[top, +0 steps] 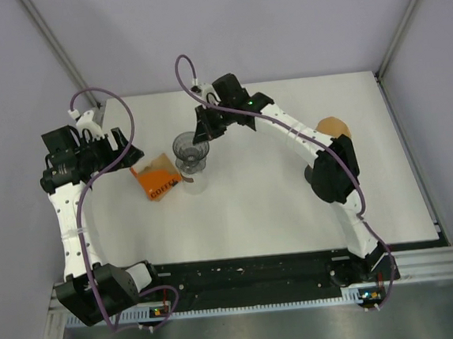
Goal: Place the coffee filter in the dripper
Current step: Place the coffee dripper on the coffee server.
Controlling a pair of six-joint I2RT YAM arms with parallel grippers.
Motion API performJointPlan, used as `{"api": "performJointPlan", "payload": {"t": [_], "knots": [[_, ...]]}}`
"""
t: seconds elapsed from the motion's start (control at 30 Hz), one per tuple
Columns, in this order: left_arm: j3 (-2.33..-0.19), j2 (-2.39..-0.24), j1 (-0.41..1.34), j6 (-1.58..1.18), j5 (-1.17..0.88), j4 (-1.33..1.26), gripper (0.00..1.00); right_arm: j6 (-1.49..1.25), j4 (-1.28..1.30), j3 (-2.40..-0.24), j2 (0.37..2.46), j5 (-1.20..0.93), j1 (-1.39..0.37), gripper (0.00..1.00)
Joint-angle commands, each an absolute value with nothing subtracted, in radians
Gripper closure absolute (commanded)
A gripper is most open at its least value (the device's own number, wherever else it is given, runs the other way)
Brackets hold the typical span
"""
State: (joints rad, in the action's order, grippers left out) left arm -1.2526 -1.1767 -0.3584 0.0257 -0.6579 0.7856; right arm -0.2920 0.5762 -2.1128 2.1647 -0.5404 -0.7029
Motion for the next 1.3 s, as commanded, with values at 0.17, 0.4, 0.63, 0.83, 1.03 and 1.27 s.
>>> {"api": "performJointPlan", "payload": {"t": [0.17,0.4,0.63,0.83,1.03,1.27], "knots": [[-1.249,-1.154,-0.368,0.038,-0.677,0.755,0.18,-0.295,0.621,-2.233,2.217,-0.505,-0.726,1.00],[-1.249,-1.154,-0.370,0.040,-0.672,0.753,0.18,-0.264,0.686,-2.299,2.237,-0.474,-0.752,1.00],[-1.250,-1.152,-0.370,0.041,-0.673,0.753,0.18,-0.236,0.730,-2.327,2.249,-0.420,-0.773,1.00],[-1.243,-1.150,-0.370,0.041,-0.669,0.750,0.18,-0.244,0.741,-2.353,2.278,-0.434,-0.773,1.00],[-1.232,-1.161,-0.370,0.061,-0.654,0.742,0.18,-0.239,0.745,-2.372,2.270,-0.465,-0.773,0.76],[-1.218,-1.178,-0.370,0.063,-0.462,0.724,0.12,-0.218,0.744,-2.381,2.214,-0.462,-0.773,0.59]]}}
